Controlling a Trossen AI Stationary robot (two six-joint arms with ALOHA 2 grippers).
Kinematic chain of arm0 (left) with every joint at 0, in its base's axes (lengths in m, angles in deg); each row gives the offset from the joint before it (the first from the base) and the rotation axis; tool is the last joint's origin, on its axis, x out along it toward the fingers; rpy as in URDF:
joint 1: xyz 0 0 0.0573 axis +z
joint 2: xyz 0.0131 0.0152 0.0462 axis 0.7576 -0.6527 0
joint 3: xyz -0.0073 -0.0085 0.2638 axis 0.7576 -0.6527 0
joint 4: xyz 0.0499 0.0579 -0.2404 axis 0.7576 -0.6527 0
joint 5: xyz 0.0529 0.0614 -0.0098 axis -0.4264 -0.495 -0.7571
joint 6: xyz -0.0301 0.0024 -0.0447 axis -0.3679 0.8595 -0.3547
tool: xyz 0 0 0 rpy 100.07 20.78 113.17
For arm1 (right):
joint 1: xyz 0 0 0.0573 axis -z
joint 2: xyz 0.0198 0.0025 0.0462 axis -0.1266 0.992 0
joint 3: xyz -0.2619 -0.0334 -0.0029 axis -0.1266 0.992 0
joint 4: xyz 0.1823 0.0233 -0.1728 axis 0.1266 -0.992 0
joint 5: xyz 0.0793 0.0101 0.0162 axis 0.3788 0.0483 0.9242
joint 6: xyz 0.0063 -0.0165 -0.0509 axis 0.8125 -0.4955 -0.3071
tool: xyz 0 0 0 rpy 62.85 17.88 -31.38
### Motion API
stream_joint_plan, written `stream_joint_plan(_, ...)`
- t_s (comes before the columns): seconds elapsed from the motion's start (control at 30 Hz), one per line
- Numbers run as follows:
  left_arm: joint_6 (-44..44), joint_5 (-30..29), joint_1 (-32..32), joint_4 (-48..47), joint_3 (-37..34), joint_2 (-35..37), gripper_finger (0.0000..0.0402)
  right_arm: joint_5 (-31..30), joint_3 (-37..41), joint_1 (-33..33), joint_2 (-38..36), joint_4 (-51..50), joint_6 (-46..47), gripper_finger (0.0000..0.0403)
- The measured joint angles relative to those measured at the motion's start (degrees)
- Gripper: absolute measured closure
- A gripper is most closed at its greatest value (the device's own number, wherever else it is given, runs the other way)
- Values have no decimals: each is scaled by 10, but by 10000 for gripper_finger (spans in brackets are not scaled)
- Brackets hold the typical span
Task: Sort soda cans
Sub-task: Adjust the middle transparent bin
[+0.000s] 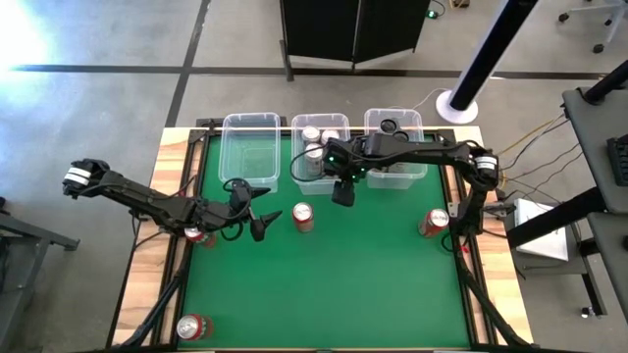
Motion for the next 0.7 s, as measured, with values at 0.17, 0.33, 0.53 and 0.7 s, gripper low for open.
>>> stream_joint_plan(0.17,0,0,0,0,0,0,15,-2,1,-3,14,2,2,235)
stream_joint_plan(0.33,0,0,0,0,0,0,15,-5,1,-7,16,3,1,269)
stream_joint_plan(0.53,0,0,0,-1,0,0,15,-6,1,-12,16,3,5,304)
stream_joint_plan(0.7,0,0,0,-1,0,0,15,-1,1,-15,16,3,12,326)
